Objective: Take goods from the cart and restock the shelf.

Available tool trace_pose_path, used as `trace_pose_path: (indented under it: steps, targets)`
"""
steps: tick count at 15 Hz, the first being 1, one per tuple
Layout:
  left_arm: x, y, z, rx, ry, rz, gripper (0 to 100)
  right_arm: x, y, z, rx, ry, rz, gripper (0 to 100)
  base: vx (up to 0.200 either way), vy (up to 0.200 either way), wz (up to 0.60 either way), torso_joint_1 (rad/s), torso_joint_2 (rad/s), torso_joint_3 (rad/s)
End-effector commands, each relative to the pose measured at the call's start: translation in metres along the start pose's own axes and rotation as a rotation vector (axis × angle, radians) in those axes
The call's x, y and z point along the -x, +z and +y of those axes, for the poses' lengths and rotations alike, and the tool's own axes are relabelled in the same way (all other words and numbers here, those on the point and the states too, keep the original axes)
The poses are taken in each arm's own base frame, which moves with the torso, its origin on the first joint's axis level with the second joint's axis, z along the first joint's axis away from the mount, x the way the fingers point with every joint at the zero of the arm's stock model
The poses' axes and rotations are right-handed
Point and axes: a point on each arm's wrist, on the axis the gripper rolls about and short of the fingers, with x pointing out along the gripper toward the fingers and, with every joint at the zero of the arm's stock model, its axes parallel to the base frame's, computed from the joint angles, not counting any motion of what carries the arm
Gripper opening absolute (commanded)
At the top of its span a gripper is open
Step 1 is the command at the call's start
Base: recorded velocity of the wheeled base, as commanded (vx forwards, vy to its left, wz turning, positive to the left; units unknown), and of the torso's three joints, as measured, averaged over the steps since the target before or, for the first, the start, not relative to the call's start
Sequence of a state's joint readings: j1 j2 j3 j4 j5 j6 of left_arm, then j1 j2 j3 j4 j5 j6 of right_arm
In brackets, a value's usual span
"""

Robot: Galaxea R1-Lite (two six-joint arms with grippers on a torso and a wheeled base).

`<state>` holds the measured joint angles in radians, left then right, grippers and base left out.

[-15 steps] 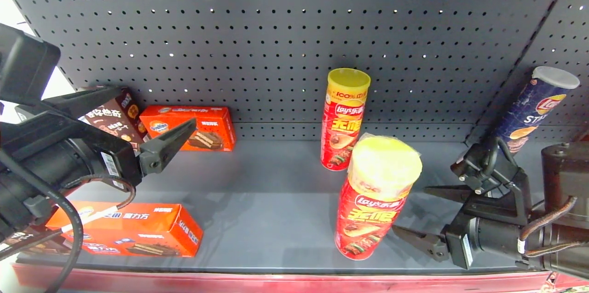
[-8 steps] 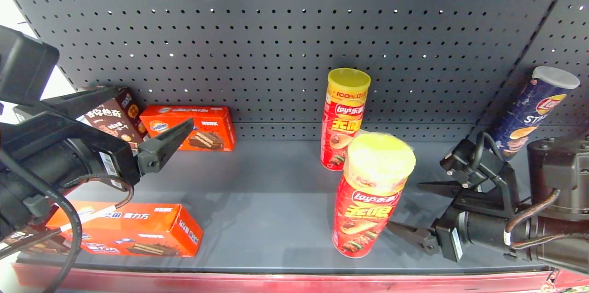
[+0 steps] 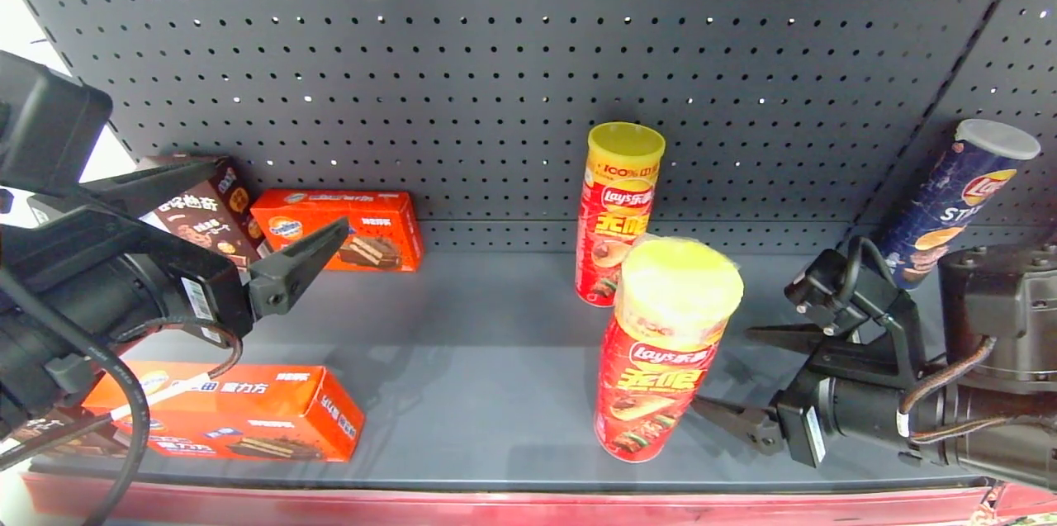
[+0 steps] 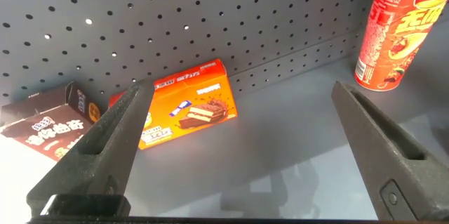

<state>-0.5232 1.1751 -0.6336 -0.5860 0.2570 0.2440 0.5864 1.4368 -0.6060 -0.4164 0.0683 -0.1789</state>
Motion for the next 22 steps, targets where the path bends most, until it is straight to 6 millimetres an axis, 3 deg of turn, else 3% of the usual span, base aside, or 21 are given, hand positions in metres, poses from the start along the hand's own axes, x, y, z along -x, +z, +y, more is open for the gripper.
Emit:
trace_pose_path:
  steps: [1, 8, 10, 12, 15, 16, 17, 18, 19, 21, 22]
  targets:
    - [0.0, 0.0, 0.0, 0.007, -0.001, 0.001, 100, -0.005, 0.002, 0.002, 0.006, 0.012, 0.003, 100, 0.0, 0.0, 0.0, 0.0, 0.0, 0.0]
    - [0.001, -0.005, -0.001, 0.013, -0.003, 0.016, 100, -0.006, 0.001, 0.003, 0.007, 0.012, 0.004, 100, 0.0, 0.0, 0.0, 0.0, 0.0, 0.0]
    - [0.004, -0.005, 0.0, 0.015, -0.003, 0.008, 100, 0.012, 0.004, -0.006, -0.01, -0.037, -0.039, 100, 0.0, 0.0, 0.0, 0.0, 0.0, 0.0]
    - [0.011, 0.0, 0.003, 0.021, 0.003, -0.021, 100, 0.043, 0.011, -0.014, -0.02, -0.102, -0.133, 100, 0.0, 0.0, 0.0, 0.0, 0.0, 0.0]
    - [0.052, 0.018, 0.016, 0.049, 0.016, -0.145, 100, 0.098, 0.009, -0.008, -0.013, -0.141, -0.286, 100, 0.0, 0.0, 0.0, 0.0, 0.0, 0.0]
    - [0.052, 0.018, 0.016, 0.049, 0.016, -0.145, 100, 0.098, 0.009, -0.008, -0.013, -0.141, -0.286, 100, 0.0, 0.0, 0.0, 0.0, 0.0, 0.0]
    - [0.087, 0.014, 0.022, 0.056, -0.025, -0.212, 100, 0.135, -0.01, 0.002, 0.002, -0.167, -0.368, 100, 0.0, 0.0, 0.0, 0.0, 0.0, 0.0]
    - [0.098, 0.011, 0.024, 0.047, -0.035, -0.223, 100, 0.144, -0.018, 0.005, 0.002, -0.169, -0.382, 100, 0.0, 0.0, 0.0, 0.0, 0.0, 0.0]
    - [0.129, -0.007, 0.028, 0.013, -0.066, -0.244, 100, 0.164, -0.048, 0.014, 0.004, -0.187, -0.427, 100, 0.0, 0.0, 0.0, 0.0, 0.0, 0.0]
    - [0.166, -0.031, 0.036, -0.017, -0.096, -0.252, 100, 0.184, -0.08, 0.024, 0.002, -0.216, -0.47, 100, 0.0, 0.0, 0.0, 0.0, 0.0, 0.0]
    - [0.174, -0.037, 0.038, -0.024, -0.099, -0.246, 100, 0.188, -0.085, 0.026, 0.0, -0.223, -0.478, 100, 0.0, 0.0, 0.0, 0.0, 0.0, 0.0]
